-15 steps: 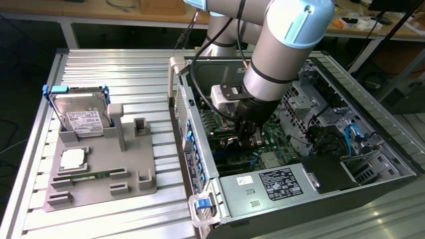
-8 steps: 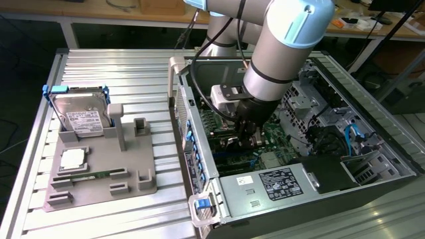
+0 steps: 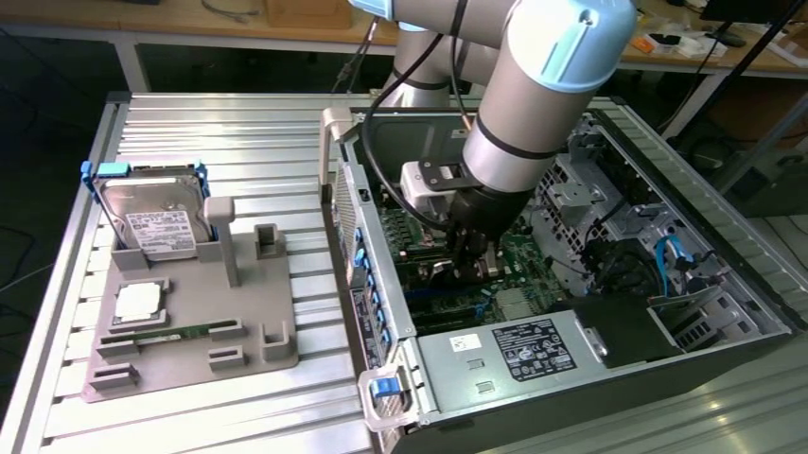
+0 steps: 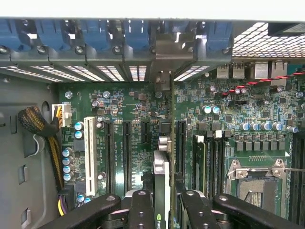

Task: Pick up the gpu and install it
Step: 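Insert the gpu into the slot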

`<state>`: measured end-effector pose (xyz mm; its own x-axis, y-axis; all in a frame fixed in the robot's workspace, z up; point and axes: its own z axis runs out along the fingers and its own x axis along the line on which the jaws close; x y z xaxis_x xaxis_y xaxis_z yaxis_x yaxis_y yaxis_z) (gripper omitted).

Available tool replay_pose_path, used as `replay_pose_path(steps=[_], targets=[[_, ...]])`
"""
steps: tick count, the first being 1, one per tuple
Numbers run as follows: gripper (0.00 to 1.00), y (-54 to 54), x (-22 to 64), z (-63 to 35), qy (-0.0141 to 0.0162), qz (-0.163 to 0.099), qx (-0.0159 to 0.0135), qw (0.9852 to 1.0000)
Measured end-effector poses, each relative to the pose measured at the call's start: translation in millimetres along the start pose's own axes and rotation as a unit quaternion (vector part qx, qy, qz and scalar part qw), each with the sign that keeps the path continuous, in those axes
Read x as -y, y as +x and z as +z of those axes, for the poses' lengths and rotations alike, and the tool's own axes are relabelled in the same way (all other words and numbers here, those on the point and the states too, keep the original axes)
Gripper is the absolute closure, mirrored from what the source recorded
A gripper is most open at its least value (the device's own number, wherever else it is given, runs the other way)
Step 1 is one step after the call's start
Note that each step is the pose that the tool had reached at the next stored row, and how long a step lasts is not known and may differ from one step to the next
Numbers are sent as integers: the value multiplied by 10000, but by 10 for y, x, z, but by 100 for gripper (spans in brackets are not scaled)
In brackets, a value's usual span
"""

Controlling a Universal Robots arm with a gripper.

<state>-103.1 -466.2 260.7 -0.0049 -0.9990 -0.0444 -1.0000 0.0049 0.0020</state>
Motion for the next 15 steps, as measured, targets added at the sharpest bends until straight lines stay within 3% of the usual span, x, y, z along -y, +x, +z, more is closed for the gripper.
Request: replay_pose_path(steps=[15], targets=[[73,4,0,50,0,0,0,10000]])
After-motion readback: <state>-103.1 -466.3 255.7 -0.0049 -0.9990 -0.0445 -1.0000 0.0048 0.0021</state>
